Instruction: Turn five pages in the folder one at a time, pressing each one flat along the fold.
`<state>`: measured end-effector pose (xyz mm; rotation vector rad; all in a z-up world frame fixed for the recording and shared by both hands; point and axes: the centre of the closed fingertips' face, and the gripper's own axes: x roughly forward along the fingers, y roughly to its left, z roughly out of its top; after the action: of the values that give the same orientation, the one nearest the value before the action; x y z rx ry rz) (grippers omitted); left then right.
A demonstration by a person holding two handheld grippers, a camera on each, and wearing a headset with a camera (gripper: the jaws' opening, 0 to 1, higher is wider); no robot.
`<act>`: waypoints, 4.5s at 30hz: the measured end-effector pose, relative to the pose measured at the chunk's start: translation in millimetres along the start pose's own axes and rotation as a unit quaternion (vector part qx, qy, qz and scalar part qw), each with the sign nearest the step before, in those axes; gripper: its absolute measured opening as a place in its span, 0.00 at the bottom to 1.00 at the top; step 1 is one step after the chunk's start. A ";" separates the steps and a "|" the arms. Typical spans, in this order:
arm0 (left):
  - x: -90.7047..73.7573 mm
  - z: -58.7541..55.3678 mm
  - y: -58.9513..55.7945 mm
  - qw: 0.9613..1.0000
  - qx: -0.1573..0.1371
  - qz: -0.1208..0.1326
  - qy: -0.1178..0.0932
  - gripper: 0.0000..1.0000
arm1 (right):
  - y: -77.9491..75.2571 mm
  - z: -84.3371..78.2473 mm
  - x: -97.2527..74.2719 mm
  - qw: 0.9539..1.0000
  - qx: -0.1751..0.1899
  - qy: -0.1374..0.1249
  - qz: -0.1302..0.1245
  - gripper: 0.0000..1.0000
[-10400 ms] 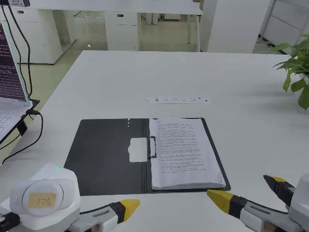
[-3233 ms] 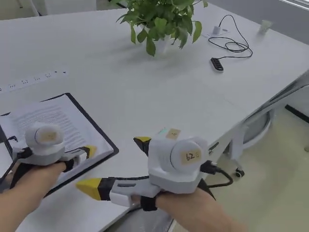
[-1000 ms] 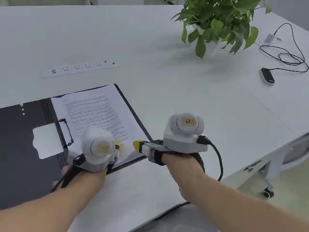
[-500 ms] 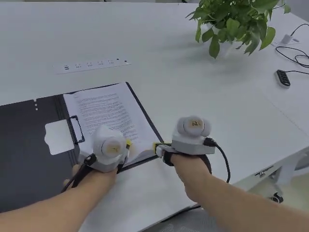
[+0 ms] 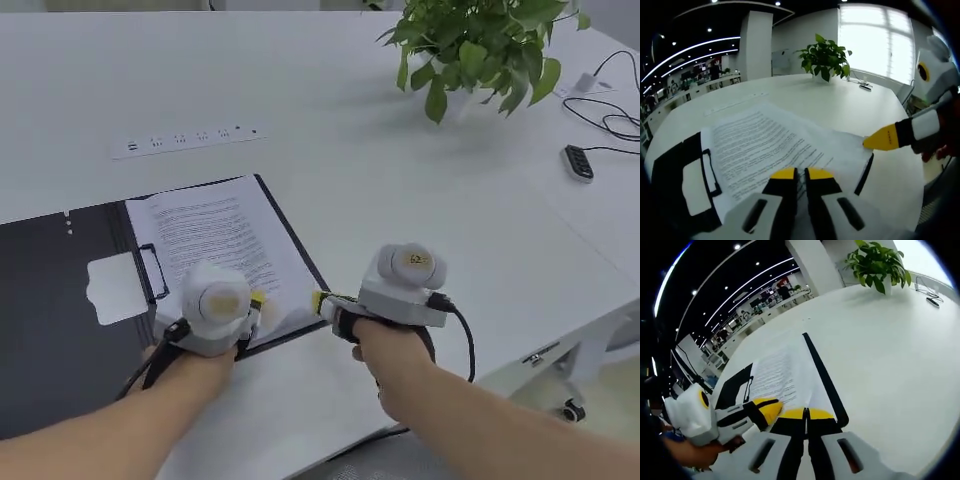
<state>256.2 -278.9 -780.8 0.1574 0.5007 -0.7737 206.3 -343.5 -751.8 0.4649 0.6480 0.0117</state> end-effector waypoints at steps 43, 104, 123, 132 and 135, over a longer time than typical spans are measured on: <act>-233.3 26.3 122.6 0.986 -0.061 0.129 -0.081 0.27 | 213.7 22.4 -27.9 0.970 -0.026 -0.049 0.238 0.00; -272.1 -57.4 157.8 0.979 -0.106 0.174 -0.005 0.26 | 300.4 -165.1 62.1 0.935 -0.178 0.154 0.265 0.01; -211.1 -78.1 151.3 0.985 -0.081 0.148 0.048 0.22 | 246.2 -88.3 53.2 0.952 -0.171 0.056 0.248 0.00; -180.8 -91.5 142.5 0.985 -0.073 0.146 0.063 0.19 | 201.8 -59.3 66.3 0.963 -0.150 0.038 0.222 0.00; -179.8 -100.2 141.2 0.983 -0.077 0.148 0.075 0.19 | 191.3 -52.5 72.3 0.965 -0.144 0.035 0.217 0.00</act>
<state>209.1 -33.9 -786.8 0.1441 0.6615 -0.4314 258.8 -139.0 -749.9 0.3178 0.5914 0.5329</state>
